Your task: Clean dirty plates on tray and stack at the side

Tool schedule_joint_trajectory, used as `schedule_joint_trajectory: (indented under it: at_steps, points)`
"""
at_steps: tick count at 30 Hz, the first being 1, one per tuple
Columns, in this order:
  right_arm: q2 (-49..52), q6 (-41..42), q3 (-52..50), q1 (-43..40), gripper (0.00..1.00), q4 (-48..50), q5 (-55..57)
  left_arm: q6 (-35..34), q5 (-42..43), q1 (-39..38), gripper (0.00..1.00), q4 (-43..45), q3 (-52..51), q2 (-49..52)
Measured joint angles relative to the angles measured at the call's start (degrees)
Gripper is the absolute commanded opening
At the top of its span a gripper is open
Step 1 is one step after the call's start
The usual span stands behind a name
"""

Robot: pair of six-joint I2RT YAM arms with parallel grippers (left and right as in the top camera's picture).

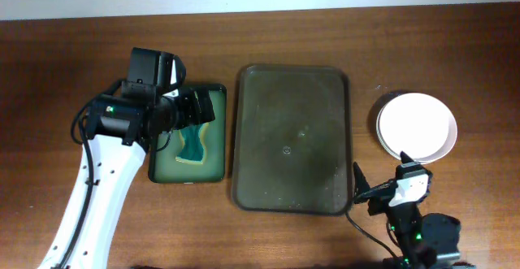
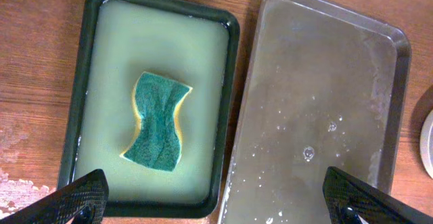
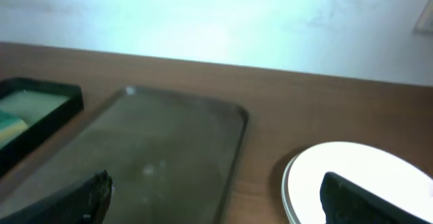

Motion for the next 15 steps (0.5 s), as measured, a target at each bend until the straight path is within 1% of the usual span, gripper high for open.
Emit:
schedule_joint_trajectory:
  at_steps: [3, 5, 6, 15]
  points:
    - [-0.3, 0.0, -4.9, 0.0, 0.98, 5.5, 0.0, 0.0, 0.0, 0.0, 0.99, -0.1, 0.0, 0.0]
    - [-0.4, 0.0, -8.4, 0.0, 0.98, 13.0, 0.0, 0.0, 0.0, 0.0, 0.99, 0.0, 0.0, 0.0]
    - [-0.4, 0.0, -9.4, 0.0, 0.98, 14.7, 0.0, 0.0, 0.0, 0.0, 1.0, 0.0, 0.0, 0.0]
    - [-0.4, 0.0, -10.2, 0.0, 0.98, 15.3, 0.0, 0.0, 0.0, 0.0, 0.99, 0.0, 0.0, 0.0]
